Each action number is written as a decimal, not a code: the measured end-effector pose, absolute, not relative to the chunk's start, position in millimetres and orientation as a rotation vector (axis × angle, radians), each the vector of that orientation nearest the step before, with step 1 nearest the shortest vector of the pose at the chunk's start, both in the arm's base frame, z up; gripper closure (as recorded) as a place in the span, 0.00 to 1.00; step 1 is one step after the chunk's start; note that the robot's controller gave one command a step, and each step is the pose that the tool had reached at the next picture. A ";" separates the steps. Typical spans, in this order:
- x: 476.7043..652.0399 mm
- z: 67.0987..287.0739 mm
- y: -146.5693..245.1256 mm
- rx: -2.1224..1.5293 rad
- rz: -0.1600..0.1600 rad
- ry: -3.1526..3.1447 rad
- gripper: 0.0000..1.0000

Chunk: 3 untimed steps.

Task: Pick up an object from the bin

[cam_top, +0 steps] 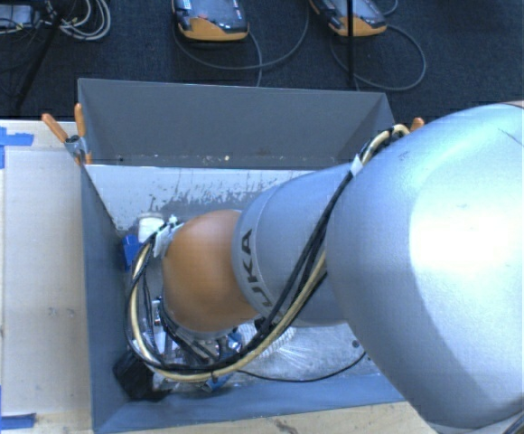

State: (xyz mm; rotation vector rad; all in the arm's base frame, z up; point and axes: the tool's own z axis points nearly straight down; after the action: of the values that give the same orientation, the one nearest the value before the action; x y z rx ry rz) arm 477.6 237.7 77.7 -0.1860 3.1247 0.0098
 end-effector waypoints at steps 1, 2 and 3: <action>475.0 93.5 235.7 -0.187 0.001 3.135 1.00; 476.2 109.3 236.2 -0.185 0.001 3.135 1.00; 476.4 119.0 236.3 -0.184 0.000 3.137 1.00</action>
Offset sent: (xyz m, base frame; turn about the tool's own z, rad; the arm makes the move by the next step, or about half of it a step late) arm 0.0000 0.0000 0.0369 0.0000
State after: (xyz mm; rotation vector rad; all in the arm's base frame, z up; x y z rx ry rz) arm 476.4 236.3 119.0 -0.1838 3.1366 0.0003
